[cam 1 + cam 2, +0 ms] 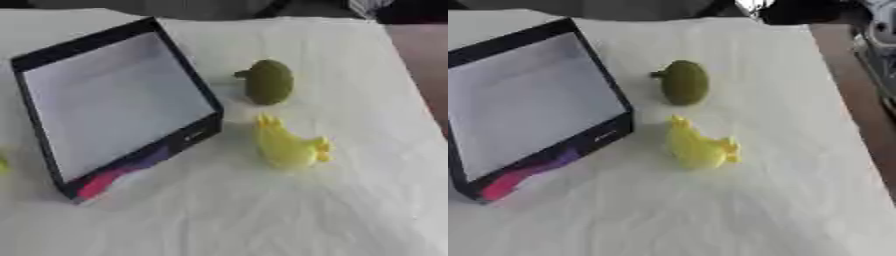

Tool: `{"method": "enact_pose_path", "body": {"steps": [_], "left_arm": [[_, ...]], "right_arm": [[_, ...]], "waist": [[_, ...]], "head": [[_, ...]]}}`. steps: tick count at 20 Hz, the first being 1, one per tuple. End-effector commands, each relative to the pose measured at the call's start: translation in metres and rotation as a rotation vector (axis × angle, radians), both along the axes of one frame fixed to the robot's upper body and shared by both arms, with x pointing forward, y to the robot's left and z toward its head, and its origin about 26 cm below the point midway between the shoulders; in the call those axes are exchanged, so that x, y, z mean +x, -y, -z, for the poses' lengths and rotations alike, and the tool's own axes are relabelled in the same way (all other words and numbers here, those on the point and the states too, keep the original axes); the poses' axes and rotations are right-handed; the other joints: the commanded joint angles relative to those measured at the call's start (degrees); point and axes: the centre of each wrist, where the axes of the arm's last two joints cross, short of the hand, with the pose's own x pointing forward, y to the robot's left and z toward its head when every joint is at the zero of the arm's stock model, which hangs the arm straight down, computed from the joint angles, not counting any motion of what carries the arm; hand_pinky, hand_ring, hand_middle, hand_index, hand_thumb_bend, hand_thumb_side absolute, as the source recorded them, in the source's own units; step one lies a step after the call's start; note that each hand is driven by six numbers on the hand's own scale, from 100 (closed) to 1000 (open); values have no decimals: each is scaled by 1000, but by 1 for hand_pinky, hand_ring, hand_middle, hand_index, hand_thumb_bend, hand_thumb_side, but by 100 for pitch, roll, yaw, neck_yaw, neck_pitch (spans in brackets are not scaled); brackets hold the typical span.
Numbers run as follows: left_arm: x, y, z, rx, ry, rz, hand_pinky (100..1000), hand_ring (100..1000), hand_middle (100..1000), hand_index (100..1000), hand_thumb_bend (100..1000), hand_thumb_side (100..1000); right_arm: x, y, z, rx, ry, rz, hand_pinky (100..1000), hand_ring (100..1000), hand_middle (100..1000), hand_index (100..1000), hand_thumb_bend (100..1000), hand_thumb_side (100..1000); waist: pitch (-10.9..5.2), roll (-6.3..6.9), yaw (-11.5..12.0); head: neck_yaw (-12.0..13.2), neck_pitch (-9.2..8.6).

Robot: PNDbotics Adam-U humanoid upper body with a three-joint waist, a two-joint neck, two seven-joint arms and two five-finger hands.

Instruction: Pick up objects on the table and place them in the box.

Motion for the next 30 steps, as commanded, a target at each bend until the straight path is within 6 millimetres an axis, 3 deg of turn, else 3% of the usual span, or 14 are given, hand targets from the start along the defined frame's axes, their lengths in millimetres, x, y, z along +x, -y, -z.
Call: {"method": "enact_pose_path", "body": {"steps": [1,3,4,13,14,15,21,30], "left_arm": [[-4,-4,-13,44,29,-13,829,744,747,787,100,749],[-4,-4,-13,45,29,-12,829,744,747,787,100,755],[-4,-4,-14,46,29,-13,829,744,747,787,100,750],[-4,-4,-14,48,29,-15,829,742,747,787,100,750],[-4,-4,-15,44,36,-16,828,743,749,788,100,745],[-4,-4,-16,40,42,-17,829,742,748,788,100,744],[-4,-3,-18,39,49,-12,829,741,748,788,100,746],[-4,-3,-17,42,42,-9,828,739,746,787,100,748]], "right_arm": [[-9,6,-13,-12,39,9,951,979,851,935,431,191],[-10,9,-14,0,29,0,950,979,851,935,383,186],[-11,10,-15,8,20,-6,950,979,851,935,428,164],[-13,15,-16,6,-11,-21,952,980,851,935,433,196],[-10,12,-10,-19,-48,-23,952,979,851,934,450,335],[-8,8,-3,-53,-86,-20,952,980,851,935,454,366],[12,-10,23,-194,-256,-6,951,981,850,936,451,414],[32,-15,43,-267,-356,-2,951,984,852,937,458,454]], "waist": [[-220,77,1],[-222,68,8],[-223,64,11],[-220,54,17],[-218,57,29],[-218,62,36],[-219,65,72],[-218,42,90]], "head": [[30,36],[43,47],[52,54],[77,63],[46,55],[27,51],[-19,54],[-25,45]]}}
